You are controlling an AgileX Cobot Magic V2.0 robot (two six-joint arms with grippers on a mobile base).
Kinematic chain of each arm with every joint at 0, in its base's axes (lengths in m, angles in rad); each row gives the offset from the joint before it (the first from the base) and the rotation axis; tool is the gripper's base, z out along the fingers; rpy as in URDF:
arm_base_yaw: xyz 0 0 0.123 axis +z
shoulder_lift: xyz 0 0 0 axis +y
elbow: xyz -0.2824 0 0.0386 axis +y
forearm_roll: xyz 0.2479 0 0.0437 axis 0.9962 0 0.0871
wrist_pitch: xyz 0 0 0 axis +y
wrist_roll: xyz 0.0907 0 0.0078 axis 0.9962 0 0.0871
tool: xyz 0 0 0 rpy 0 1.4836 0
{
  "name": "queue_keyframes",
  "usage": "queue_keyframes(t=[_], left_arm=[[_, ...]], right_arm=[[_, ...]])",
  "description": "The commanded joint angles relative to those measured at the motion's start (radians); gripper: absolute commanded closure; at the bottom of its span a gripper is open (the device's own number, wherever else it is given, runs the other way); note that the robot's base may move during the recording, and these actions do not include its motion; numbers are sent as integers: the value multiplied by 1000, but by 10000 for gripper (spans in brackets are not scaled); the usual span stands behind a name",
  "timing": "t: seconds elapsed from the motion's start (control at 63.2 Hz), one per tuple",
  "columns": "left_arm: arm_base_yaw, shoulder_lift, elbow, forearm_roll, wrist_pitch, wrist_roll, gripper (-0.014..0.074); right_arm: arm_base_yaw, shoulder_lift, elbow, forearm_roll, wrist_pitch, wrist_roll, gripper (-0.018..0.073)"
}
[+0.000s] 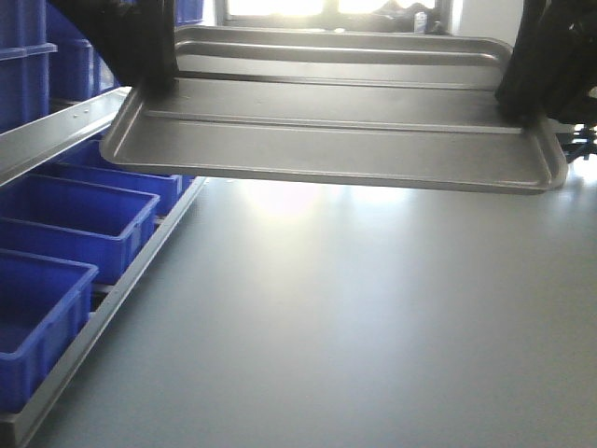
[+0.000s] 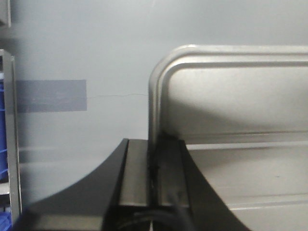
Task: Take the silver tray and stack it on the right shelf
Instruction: 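Hold the tray with both grippers while the base drives to another shelf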
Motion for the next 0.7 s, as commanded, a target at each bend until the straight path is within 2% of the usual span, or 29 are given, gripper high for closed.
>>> queue_keyframes(t=[0.0,0.681], left_arm=[[-13,-44,-37,-5,-54,10,689],[-13,-44,-37,-5,-54,10,689]], right_arm=[[4,-33,-39,15,-52,-33,503],[4,-33,-39,15,-52,-33,503]])
